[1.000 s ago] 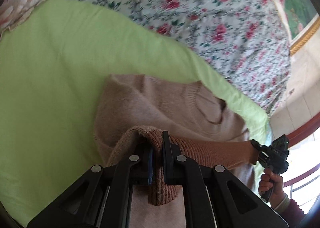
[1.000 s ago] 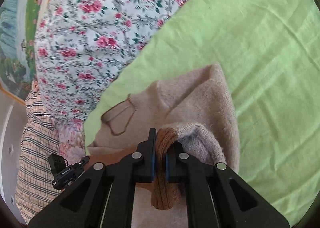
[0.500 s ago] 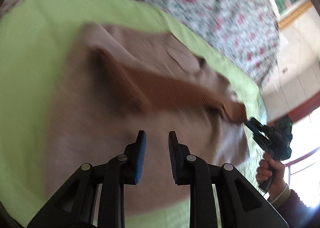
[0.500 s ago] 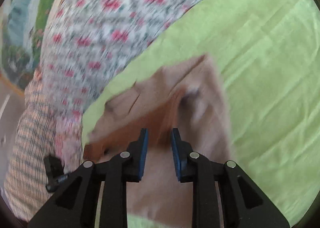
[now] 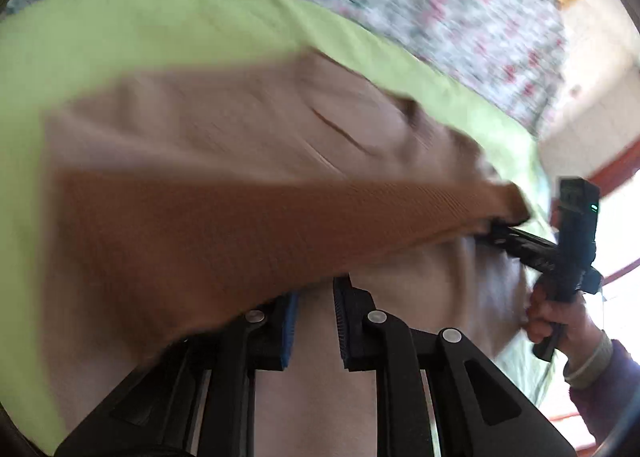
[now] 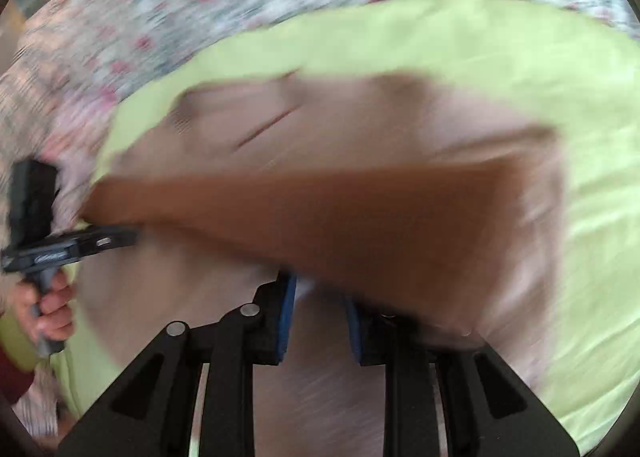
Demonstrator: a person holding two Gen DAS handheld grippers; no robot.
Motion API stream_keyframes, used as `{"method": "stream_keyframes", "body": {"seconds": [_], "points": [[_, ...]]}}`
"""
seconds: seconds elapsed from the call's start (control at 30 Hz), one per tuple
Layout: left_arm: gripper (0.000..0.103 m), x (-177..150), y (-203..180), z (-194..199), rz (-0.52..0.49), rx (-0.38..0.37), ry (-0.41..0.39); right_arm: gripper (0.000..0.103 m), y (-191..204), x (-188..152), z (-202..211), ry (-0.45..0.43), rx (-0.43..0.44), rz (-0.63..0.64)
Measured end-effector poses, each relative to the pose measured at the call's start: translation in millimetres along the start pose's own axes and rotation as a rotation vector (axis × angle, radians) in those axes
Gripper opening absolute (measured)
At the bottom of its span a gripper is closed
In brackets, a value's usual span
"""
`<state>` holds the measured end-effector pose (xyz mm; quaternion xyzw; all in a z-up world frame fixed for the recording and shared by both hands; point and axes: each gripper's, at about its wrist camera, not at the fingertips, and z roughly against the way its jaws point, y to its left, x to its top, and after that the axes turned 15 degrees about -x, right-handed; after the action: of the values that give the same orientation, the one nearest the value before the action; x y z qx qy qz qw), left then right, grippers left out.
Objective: Fold small clothes
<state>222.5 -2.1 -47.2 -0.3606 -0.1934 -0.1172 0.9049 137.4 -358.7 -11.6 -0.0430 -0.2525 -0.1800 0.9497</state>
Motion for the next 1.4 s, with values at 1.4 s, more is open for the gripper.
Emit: {"method": "stream_keyframes", "body": {"seconds": [1.4], "points": [[0.062, -197.3, 8.7, 110.0, 0.468, -0.018, -0.246, 0.044, 28.0, -149.3, 103.4, 0.063, 0.133, -0.196]]}}
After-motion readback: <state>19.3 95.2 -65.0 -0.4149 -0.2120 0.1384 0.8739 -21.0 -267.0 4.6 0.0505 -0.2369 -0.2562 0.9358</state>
